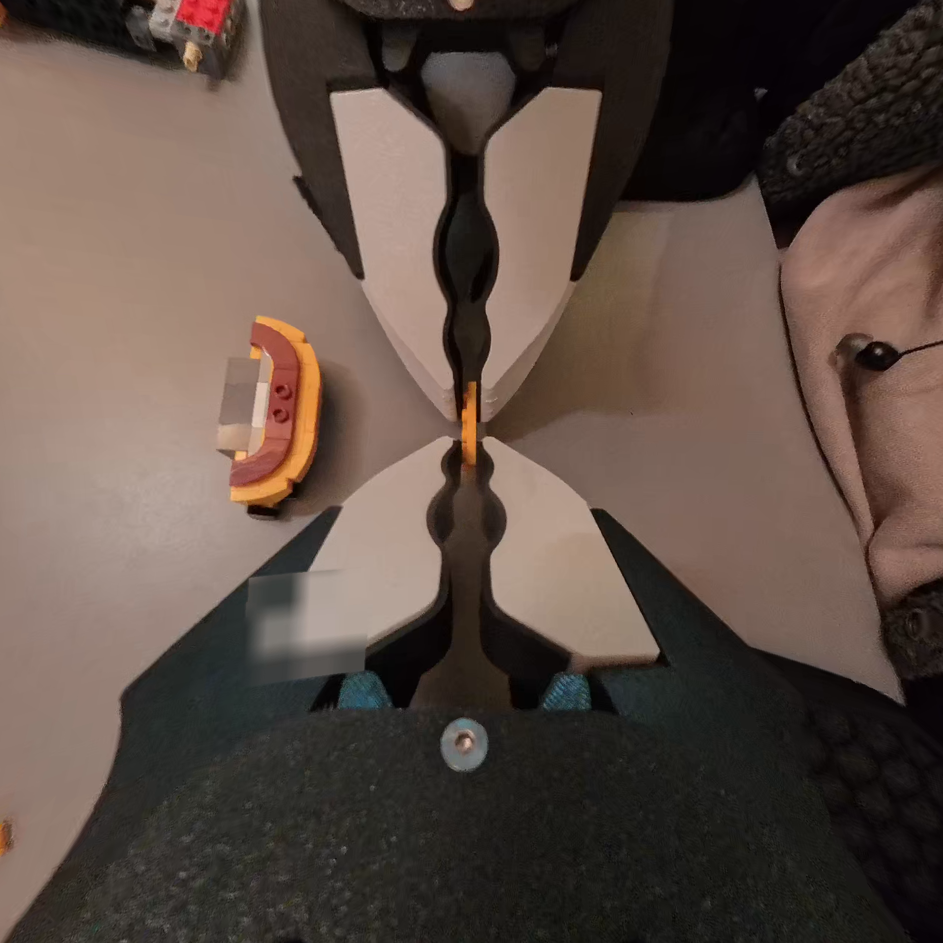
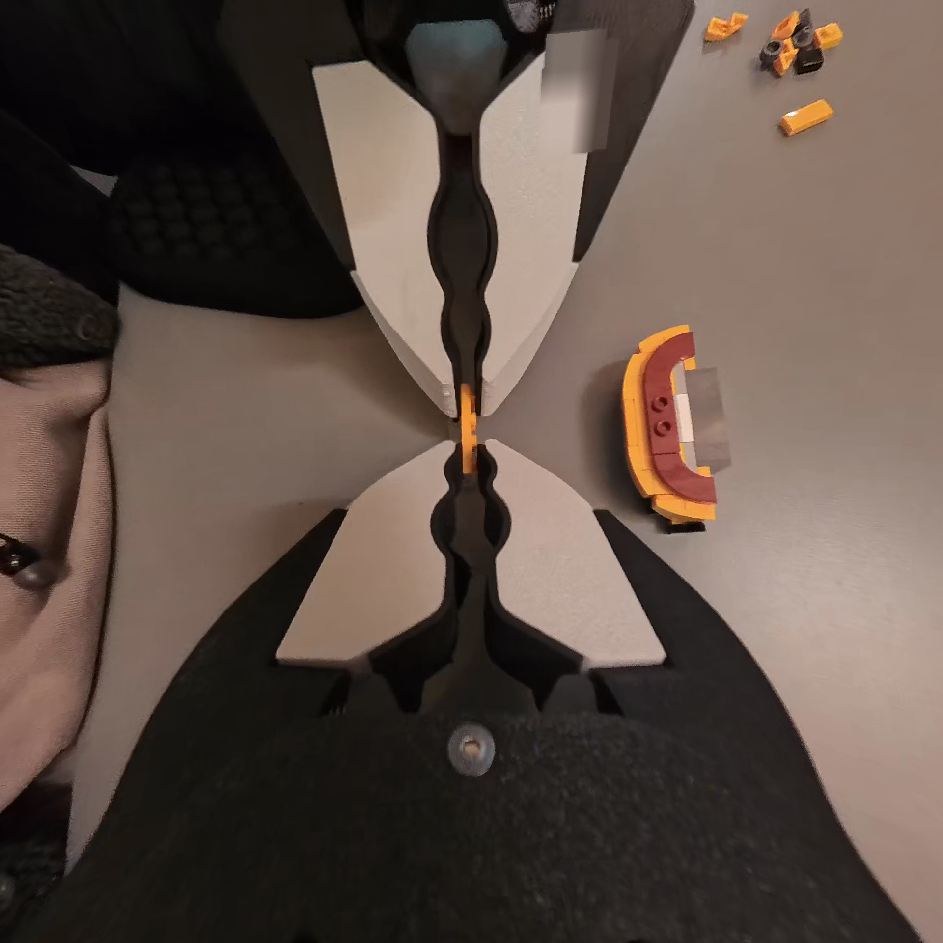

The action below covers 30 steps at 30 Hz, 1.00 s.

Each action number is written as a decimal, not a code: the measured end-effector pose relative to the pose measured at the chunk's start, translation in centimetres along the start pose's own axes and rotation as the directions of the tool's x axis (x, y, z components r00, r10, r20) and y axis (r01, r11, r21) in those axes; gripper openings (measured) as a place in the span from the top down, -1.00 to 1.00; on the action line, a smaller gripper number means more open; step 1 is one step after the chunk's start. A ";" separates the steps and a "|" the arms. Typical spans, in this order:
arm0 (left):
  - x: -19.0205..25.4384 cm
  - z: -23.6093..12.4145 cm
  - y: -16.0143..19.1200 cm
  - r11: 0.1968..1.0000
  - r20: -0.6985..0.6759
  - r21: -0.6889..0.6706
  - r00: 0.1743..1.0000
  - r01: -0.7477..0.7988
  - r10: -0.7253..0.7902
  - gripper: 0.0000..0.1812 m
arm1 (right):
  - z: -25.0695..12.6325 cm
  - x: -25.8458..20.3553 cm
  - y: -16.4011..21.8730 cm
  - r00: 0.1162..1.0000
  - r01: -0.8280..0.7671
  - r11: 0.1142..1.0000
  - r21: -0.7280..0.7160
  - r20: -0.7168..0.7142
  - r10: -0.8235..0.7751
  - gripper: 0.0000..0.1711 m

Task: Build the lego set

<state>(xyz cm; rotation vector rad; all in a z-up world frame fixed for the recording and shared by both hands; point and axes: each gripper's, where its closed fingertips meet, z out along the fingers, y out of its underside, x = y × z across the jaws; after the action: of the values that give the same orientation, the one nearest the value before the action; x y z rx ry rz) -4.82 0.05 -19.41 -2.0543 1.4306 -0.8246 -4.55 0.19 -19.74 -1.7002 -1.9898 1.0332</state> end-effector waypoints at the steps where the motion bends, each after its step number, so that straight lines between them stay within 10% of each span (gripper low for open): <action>1: -0.1 0.0 0.2 0.999 -0.011 -0.008 0.999 0.049 -0.049 0.95 | 0.0 0.2 0.1 1.000 0.009 1.000 -0.005 -0.018 -0.009 0.93; 12: -0.9 -0.3 1.6 0.931 -0.087 -0.032 0.927 0.363 -0.364 0.90 | 0.5 0.2 1.2 0.975 0.194 0.974 -0.113 -0.091 -0.205 0.77; 30: -0.1 0.8 1.7 0.992 0.034 -0.123 0.999 0.025 -0.021 0.82 | -0.4 -0.8 0.8 0.983 0.178 0.979 -0.098 -0.031 -0.182 0.92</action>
<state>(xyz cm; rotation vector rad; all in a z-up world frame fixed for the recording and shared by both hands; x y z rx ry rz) -5.39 -0.32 -21.13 -2.1688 1.4762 -0.7248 -3.53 -0.41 -19.90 -1.5386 -2.1522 0.8487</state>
